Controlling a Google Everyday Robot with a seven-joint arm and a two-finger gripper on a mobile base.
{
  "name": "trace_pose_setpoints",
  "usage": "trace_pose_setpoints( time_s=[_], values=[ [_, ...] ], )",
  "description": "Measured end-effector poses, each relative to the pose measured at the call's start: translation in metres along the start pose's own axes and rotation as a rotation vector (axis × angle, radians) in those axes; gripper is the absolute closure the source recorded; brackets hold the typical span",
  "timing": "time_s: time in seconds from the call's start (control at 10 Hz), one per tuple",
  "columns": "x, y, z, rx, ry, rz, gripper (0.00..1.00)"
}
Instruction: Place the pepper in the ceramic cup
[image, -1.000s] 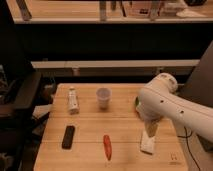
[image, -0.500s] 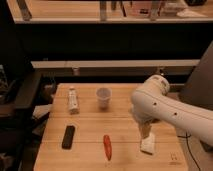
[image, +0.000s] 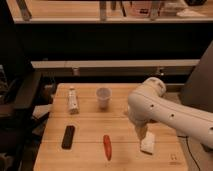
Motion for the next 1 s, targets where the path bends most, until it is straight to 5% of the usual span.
trace_pose_setpoints(
  time_s=[1.0],
  values=[
    [-0.057,-0.02,0.023,-0.015,-0.003,-0.187,0.2]
  ],
)
